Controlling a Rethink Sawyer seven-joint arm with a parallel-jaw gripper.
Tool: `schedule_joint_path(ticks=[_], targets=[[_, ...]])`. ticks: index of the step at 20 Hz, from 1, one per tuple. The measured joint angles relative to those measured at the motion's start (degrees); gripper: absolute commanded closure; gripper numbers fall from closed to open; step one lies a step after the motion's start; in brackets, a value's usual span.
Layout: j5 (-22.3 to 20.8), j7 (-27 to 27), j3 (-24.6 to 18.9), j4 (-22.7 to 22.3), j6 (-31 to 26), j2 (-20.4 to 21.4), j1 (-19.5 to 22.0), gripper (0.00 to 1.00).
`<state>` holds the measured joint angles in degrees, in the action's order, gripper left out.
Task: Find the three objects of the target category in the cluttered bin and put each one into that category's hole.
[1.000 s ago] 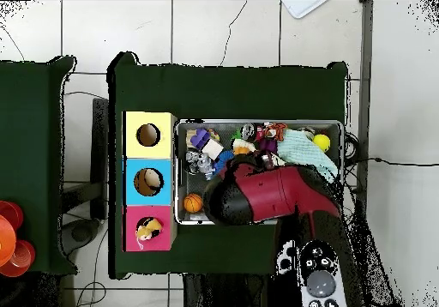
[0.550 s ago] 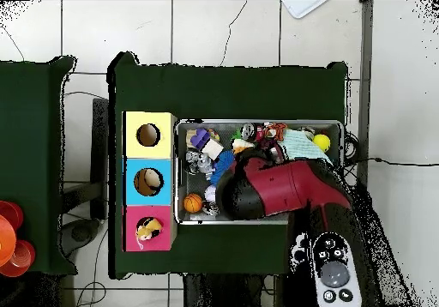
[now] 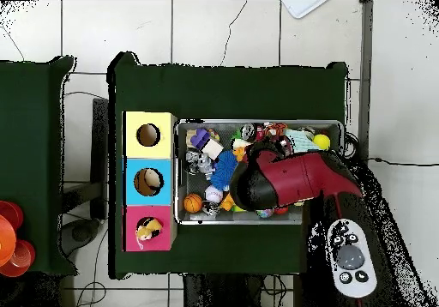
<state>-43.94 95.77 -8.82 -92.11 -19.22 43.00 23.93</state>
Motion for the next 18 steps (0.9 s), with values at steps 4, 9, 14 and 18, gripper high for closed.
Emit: schedule_joint_path(ticks=[4,9,14,18], targets=[[-1.0,0.0,-0.1,0.8,1.0,-1.5,0.2,1.0],[-1.8,0.0,-0.1,2.0,3.2,-3.6,0.1,1.0],[-2.0,0.0,-0.1,2.6,5.4,-5.6,0.0,1.0],[-2.1,0.0,-0.1,2.8,6.5,-6.6,0.0,1.0]])
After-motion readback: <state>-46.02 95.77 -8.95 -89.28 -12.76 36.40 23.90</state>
